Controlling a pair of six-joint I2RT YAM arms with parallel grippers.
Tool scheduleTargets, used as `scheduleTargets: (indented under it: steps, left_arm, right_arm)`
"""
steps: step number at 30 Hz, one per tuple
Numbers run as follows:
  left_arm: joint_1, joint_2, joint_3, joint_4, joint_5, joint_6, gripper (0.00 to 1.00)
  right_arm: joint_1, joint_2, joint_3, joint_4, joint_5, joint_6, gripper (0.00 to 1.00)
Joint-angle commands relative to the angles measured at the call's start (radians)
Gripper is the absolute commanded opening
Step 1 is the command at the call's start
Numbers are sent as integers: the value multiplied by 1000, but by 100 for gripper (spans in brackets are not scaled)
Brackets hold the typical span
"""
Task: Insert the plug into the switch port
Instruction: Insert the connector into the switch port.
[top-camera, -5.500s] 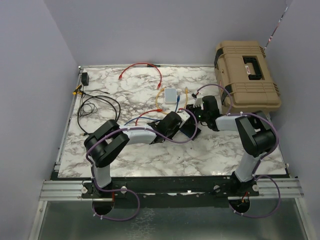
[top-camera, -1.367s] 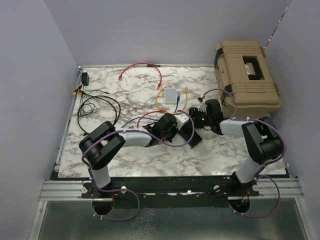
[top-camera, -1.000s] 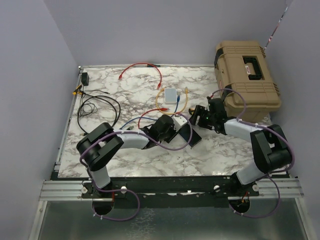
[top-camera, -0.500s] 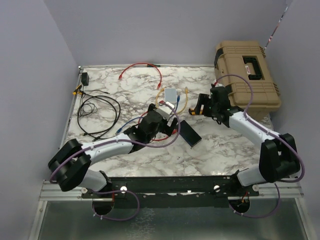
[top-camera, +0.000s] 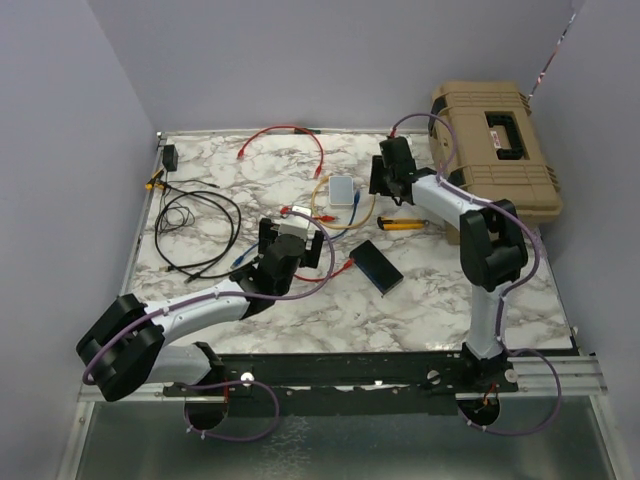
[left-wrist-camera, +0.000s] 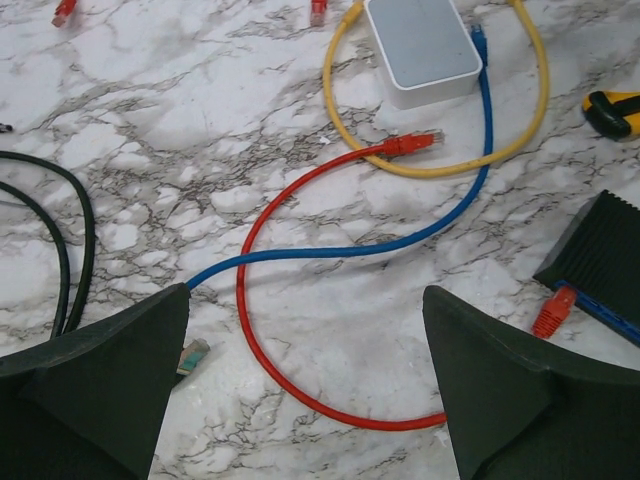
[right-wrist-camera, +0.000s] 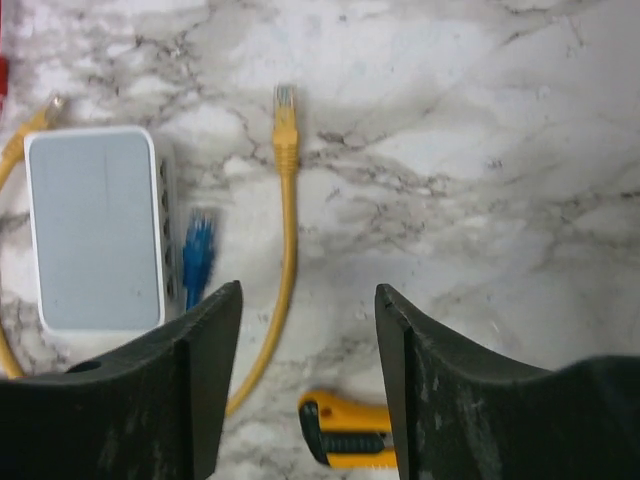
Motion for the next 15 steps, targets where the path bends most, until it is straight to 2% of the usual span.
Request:
scheduleTargets:
  steps: [1, 4, 11, 15]
  left_arm:
    - [13, 24, 0, 9, -87, -16, 99]
    - [15, 20, -5, 14, -106, -11, 99]
    - [15, 1, -10, 8, -124, 3, 99]
    - [15, -9, -12, 6, -132, 7, 99]
  right_arm:
    - [0, 140, 140, -40, 62, -35, 56]
    - [0, 225, 228, -66, 57, -38, 51]
    - [0, 353, 348, -102, 66, -46, 49]
    - [0, 414, 412, -140, 100, -52, 41]
